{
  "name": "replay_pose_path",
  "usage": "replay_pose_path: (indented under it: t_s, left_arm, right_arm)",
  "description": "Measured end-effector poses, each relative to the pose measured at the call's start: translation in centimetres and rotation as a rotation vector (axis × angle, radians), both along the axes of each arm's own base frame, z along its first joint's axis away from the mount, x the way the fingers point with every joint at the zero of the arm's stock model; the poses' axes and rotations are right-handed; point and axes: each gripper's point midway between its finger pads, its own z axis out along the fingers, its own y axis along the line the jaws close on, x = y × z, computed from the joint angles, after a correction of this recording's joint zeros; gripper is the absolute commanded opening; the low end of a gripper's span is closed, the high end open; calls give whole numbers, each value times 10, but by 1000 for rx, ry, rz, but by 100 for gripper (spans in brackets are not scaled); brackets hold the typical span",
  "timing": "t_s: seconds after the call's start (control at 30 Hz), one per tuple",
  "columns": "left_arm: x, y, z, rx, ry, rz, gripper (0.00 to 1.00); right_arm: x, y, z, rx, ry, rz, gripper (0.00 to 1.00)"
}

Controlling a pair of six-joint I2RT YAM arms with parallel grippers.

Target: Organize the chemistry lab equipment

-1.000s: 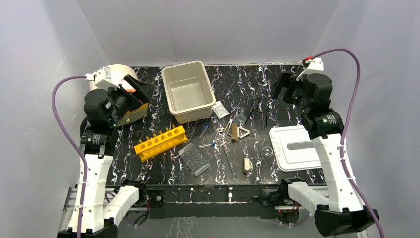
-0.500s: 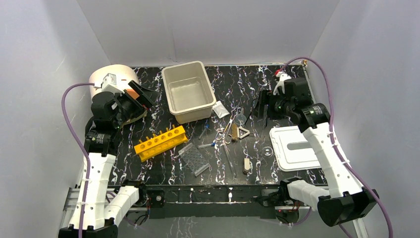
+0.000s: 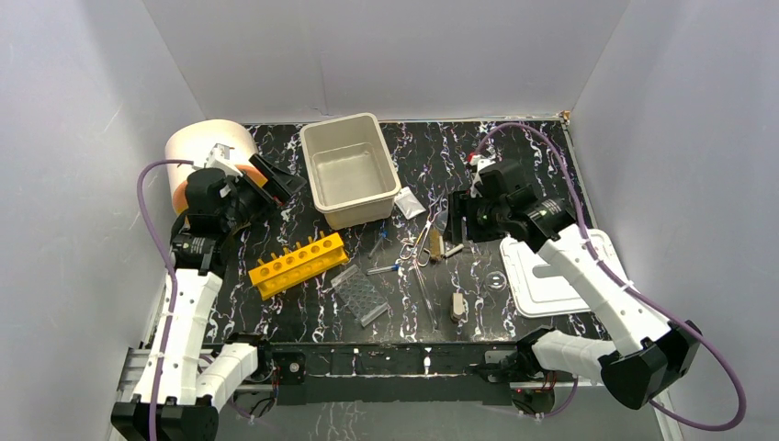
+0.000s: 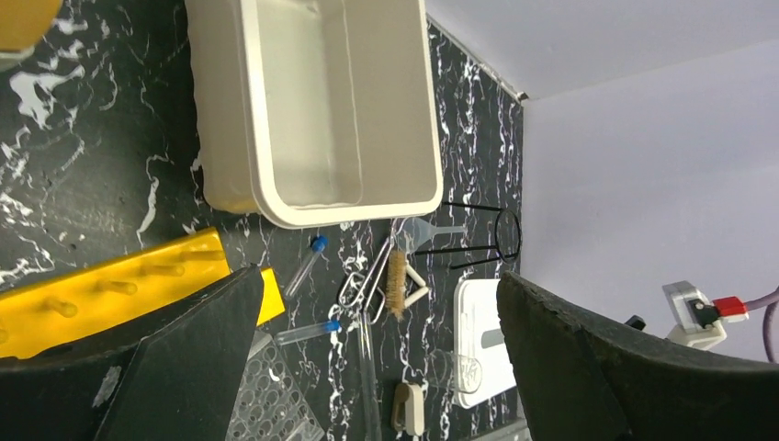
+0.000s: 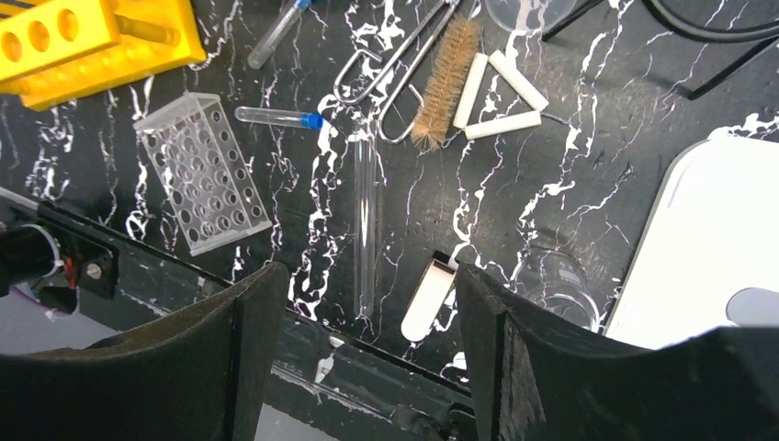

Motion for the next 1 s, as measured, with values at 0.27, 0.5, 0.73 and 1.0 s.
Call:
replay_pose_path:
  t_s: [0.27, 0.5, 0.73, 1.0]
  left_arm:
    - [1, -10, -8, -37, 38, -46, 98]
    - [-1, -18, -1, -56, 10, -99, 98]
    - [-1, -21, 1, -60, 1, -119, 98]
    - [-1, -21, 1, -55, 0, -124, 98]
  right_arm:
    - [3, -2, -27, -88, 37, -36, 73]
    - [39, -5, -40, -180, -13, -107, 54]
    - [92, 2, -41, -261, -85, -189, 62]
    - [130, -48, -22, -318, -145, -401, 70]
